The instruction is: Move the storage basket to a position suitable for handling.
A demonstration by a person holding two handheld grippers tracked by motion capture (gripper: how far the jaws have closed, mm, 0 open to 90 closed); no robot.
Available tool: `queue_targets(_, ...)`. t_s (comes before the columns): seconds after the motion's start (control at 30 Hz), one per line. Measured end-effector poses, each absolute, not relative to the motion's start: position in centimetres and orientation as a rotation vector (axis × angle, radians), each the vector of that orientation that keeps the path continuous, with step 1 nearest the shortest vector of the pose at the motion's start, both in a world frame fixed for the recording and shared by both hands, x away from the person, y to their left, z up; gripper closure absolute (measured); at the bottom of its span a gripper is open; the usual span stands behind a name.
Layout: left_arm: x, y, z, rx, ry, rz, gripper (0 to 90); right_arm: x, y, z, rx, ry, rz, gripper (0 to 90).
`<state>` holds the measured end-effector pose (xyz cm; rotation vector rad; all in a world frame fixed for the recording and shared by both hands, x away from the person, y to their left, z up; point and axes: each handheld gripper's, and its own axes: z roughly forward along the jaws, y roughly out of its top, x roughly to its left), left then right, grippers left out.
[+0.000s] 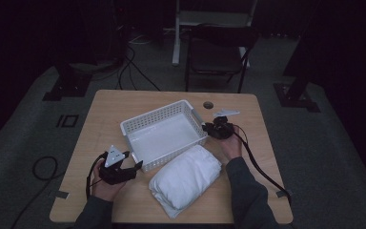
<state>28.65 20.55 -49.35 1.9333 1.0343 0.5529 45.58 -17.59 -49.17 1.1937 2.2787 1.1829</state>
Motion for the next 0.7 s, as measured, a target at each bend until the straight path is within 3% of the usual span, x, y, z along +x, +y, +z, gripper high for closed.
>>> queue_targets(0.7,28.8,19.3,-50.0,1.995,1.019,0.559,32.4,45.5,-17.9,-49.2,1.246,2.220,1.160,77.6)
